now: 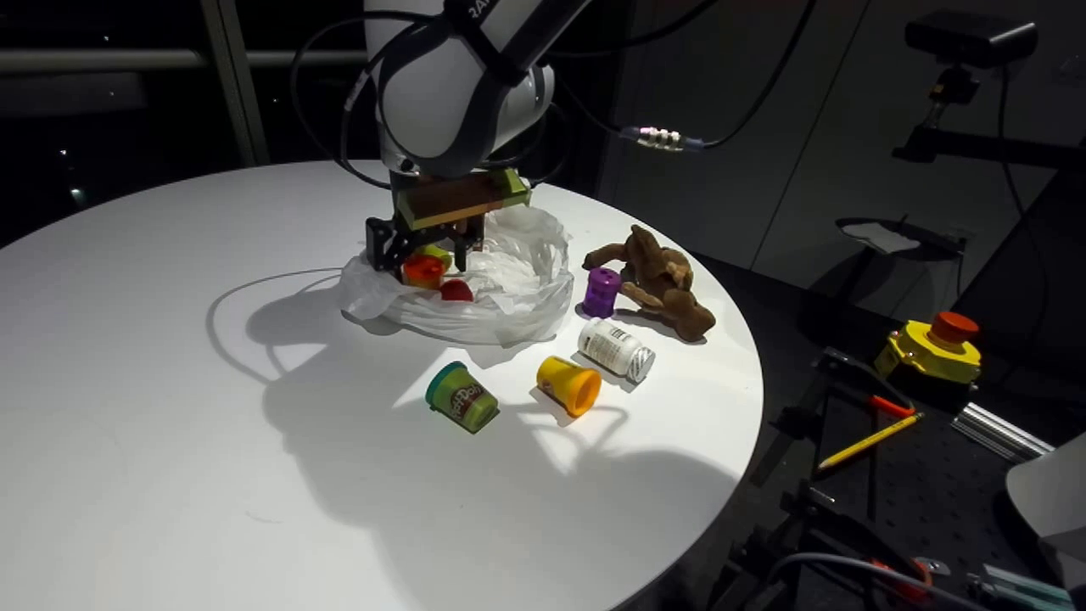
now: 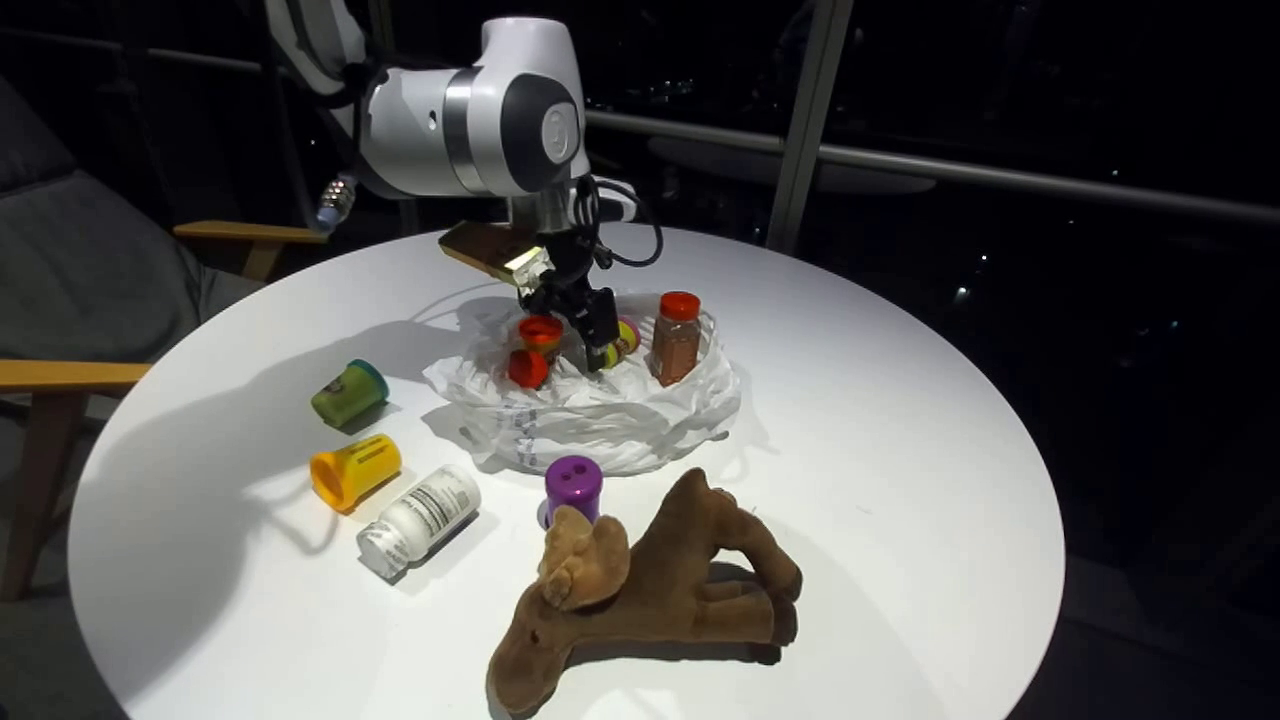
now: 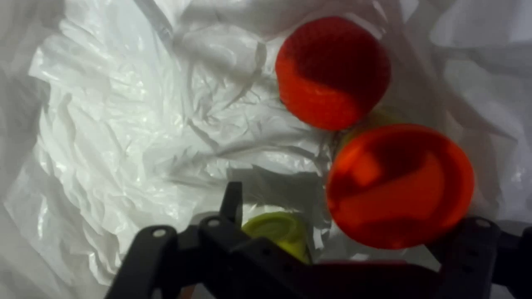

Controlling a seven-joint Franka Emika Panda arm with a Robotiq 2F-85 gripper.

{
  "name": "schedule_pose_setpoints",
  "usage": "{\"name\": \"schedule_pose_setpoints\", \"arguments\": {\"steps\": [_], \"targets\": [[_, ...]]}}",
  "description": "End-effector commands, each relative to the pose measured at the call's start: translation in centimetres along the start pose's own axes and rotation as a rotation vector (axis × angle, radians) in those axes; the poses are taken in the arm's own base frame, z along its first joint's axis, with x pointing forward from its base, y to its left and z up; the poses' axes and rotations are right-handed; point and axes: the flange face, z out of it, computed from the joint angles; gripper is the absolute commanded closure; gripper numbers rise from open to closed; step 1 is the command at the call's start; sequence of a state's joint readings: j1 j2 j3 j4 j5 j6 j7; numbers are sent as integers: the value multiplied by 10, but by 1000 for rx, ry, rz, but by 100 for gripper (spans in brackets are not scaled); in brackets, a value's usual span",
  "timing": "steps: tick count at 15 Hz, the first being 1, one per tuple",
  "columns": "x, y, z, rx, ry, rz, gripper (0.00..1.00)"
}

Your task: Pick the objects in the plastic bag and put them on the table

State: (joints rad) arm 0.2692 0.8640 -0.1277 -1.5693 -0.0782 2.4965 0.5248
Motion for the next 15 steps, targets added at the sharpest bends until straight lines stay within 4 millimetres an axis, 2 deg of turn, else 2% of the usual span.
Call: {"name": "schedule_pose_setpoints", "arguments": {"steps": [1, 4, 5, 7, 12, 13, 14, 15], "targets": [[-2, -9, -75, -20, 6, -25, 0], [1, -16, -138, -13, 13, -55, 0], [0, -16, -153, -15, 2, -58, 0], [-1, -13, -164, -31, -44, -65, 0], [-17, -10, -134, -4, -210, -151, 0], [-21, -12, -135, 51, -219, -202, 0], [-16, -11, -132, -19, -190, -139, 0], [-19, -13, -127, 3, -209, -166, 0]]}}
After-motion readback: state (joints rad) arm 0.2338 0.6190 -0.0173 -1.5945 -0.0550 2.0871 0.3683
